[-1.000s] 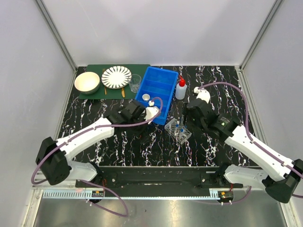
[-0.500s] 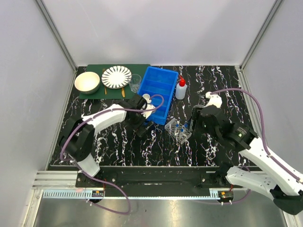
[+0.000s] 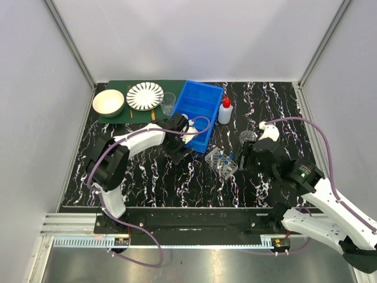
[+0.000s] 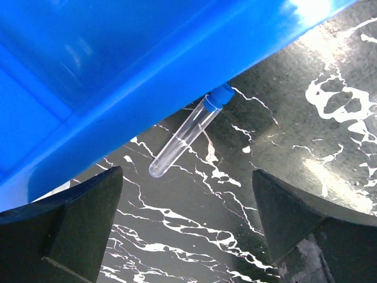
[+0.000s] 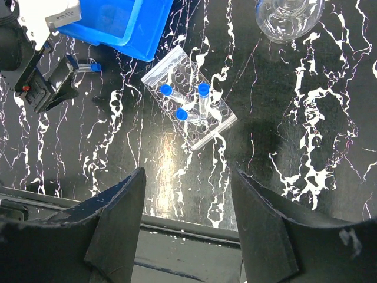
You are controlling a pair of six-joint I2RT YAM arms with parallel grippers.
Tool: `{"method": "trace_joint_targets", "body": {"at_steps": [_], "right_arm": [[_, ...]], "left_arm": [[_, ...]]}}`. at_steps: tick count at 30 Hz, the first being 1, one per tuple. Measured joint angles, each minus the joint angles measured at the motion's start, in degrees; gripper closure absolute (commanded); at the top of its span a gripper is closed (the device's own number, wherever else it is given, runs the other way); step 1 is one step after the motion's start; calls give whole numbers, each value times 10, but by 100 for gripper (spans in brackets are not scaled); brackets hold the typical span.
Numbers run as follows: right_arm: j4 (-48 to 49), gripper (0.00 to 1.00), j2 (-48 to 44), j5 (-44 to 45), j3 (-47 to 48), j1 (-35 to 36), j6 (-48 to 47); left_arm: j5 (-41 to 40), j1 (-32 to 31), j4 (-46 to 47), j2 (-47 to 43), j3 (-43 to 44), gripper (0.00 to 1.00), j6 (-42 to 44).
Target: Organize the chemistry lab equipment
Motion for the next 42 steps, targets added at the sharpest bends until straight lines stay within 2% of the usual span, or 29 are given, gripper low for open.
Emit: {"method": "trace_joint_targets", "body": {"at_steps": [4, 11, 18, 22, 28, 32, 35, 36, 39, 42], "right_arm": [[-2, 35, 5, 0, 0, 0, 0], [-2, 37, 11, 0, 0, 0, 0], [-2, 39, 20, 0, 0, 0, 3], [-2, 39, 21, 0, 0, 0, 4], [-2, 40, 20, 0, 0, 0, 7], [-4, 40, 17, 0, 0, 0, 9], [-7, 41, 12, 0, 0, 0, 11], [-7, 41, 11, 0, 0, 0, 11], [-9, 41, 8, -1, 0, 0, 13], [-9, 41, 7, -1, 0, 0, 15]], "left_arm": [[-3, 0, 1, 17, 5, 1, 9], [-5, 2, 10, 33, 7, 12, 16], [2, 4, 16, 34, 7, 26, 19], [18, 5, 16, 37, 7, 43, 18], [51, 5, 13, 44, 7, 48, 17], [70, 5, 13, 44, 3, 56, 17], [76, 5, 14, 44, 2, 66, 17], [78, 5, 14, 44, 2, 73, 17], [86, 5, 14, 44, 1, 82, 13], [93, 5, 13, 44, 1, 100, 9]]}}
